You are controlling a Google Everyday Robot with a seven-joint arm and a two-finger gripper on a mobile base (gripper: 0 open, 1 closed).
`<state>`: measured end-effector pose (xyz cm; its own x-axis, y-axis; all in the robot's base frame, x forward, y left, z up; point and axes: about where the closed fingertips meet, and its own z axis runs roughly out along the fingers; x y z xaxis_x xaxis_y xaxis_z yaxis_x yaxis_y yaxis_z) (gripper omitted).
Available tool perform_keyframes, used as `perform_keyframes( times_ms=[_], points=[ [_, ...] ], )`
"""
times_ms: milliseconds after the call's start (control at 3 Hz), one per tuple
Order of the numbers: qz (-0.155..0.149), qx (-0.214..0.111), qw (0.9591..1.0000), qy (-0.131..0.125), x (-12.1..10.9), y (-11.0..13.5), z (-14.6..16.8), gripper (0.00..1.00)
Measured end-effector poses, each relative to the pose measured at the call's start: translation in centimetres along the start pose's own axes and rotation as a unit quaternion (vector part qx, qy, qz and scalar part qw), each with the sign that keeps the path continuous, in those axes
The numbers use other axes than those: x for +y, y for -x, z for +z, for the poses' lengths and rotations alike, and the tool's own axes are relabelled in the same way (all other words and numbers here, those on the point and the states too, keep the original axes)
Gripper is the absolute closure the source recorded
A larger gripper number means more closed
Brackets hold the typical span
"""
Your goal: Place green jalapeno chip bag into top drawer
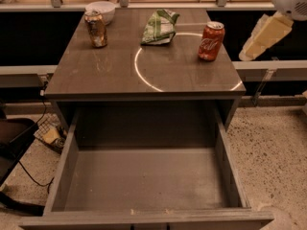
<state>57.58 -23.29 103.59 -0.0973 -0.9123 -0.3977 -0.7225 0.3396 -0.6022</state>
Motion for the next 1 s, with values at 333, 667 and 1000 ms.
perform_keyframes(
  times_ms=[333,667,1000],
  points=[
    [-0.001,-0.011,0.9998,-0.015,-1.3,0.5,-0.1,0.00],
    [0.000,-0.010,0.9998,-0.020,-1.3,0.9,-0.1,0.00],
    [-0.010,-0.020,0.9985,-0.051,-4.1,2.9,5.0,0.00]
  ],
)
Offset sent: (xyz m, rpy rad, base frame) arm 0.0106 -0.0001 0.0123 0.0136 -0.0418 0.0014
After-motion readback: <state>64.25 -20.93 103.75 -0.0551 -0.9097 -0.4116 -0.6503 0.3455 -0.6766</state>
